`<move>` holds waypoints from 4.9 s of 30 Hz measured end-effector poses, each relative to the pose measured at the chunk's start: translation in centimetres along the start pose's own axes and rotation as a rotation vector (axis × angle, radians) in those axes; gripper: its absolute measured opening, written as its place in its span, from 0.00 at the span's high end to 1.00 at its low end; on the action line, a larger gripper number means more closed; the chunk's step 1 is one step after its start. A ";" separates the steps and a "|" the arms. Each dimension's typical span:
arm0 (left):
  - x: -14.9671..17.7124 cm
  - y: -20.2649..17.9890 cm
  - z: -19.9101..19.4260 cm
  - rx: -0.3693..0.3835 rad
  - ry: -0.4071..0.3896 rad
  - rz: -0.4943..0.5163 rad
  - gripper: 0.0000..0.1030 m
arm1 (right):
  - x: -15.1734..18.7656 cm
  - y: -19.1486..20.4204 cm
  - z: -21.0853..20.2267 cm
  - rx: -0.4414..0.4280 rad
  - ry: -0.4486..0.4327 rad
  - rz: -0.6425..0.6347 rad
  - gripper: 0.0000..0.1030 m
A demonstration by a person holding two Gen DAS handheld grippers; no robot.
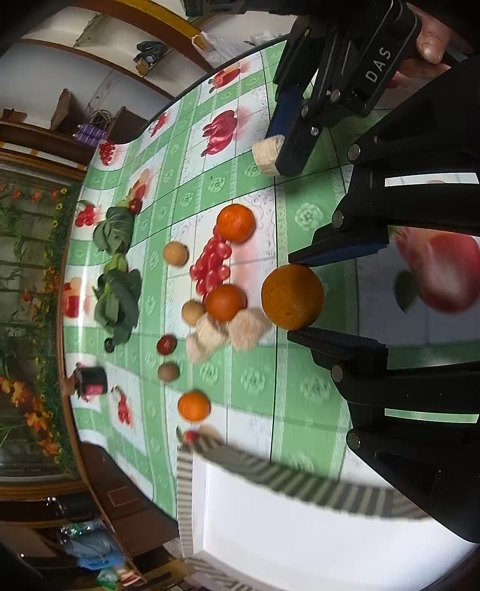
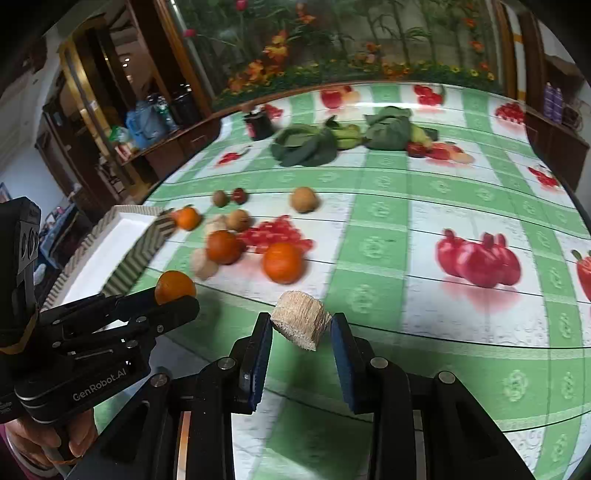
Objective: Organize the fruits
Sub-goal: 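Carry the orange into the white tray and open the left gripper, then return the left gripper to the table and grasp a brown sugar cube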
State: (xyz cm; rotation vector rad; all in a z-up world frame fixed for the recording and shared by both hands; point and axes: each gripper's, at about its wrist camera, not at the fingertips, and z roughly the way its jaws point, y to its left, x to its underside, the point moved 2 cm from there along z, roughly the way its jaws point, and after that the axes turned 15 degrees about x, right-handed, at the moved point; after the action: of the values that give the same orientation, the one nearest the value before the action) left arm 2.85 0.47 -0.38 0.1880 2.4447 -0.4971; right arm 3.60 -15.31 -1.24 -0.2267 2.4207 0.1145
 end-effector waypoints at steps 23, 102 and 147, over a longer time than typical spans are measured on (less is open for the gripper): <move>-2.3 9.4 -9.7 -0.127 -0.046 -0.087 0.68 | -4.7 13.7 -1.4 -0.232 -0.005 -0.210 0.69; -0.4 6.2 -6.3 -0.077 -0.085 -0.101 0.41 | -2.6 4.5 -0.1 -0.075 0.032 -0.074 0.64; -1.8 3.7 1.8 0.002 0.019 -0.019 0.70 | -3.6 2.5 4.4 -0.109 0.063 -0.090 0.69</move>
State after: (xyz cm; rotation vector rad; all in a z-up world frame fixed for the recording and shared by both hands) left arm 6.24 3.12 -1.71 0.1713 2.4664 -0.5079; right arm 8.57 -11.72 -2.14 -0.3936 2.4647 0.2021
